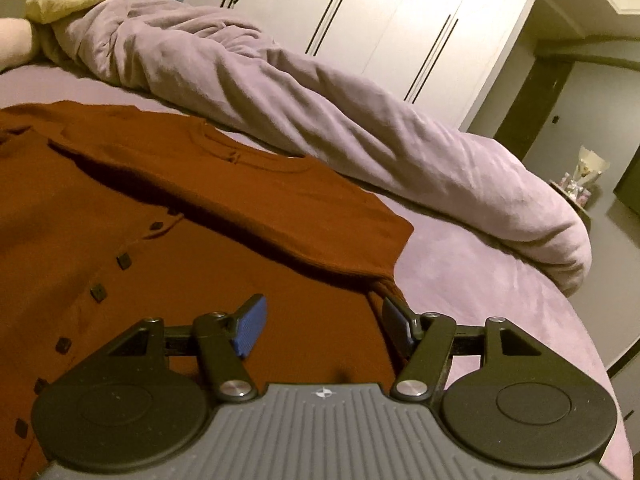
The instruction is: Fold small clothes
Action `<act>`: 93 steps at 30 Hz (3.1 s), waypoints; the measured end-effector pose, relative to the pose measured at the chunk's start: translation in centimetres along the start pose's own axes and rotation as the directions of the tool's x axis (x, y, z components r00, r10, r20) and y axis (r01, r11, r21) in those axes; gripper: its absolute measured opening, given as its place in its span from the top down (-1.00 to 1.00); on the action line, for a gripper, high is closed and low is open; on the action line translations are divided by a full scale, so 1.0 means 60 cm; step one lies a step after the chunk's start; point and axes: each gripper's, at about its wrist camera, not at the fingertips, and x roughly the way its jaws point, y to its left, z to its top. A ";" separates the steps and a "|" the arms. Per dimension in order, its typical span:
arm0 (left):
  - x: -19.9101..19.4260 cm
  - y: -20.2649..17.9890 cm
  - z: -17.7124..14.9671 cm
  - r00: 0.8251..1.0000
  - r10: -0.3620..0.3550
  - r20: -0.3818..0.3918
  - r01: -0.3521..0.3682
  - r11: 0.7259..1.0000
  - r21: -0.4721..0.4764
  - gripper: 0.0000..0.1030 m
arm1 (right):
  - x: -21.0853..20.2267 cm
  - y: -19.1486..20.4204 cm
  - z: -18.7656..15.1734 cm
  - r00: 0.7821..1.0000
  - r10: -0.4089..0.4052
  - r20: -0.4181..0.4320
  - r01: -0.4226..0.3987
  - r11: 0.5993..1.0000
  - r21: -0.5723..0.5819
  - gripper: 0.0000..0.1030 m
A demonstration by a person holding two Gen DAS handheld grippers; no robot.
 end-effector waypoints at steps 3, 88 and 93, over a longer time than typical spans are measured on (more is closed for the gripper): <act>0.001 -0.005 0.007 0.998 0.061 -0.006 -0.061 0.997 0.057 0.45 | 0.000 -0.003 -0.003 1.000 0.005 -0.015 -0.005 1.000 0.013 -0.24; -0.056 -0.312 -0.477 0.998 0.063 -0.009 -0.008 0.264 0.964 -0.54 | 0.202 -0.150 0.066 0.936 0.352 -0.020 -0.273 0.760 0.590 0.61; -0.029 -0.330 -0.491 0.998 0.070 0.003 -0.020 0.239 0.971 -0.55 | 0.234 -0.168 0.040 0.883 0.470 0.012 -0.321 0.584 0.746 0.29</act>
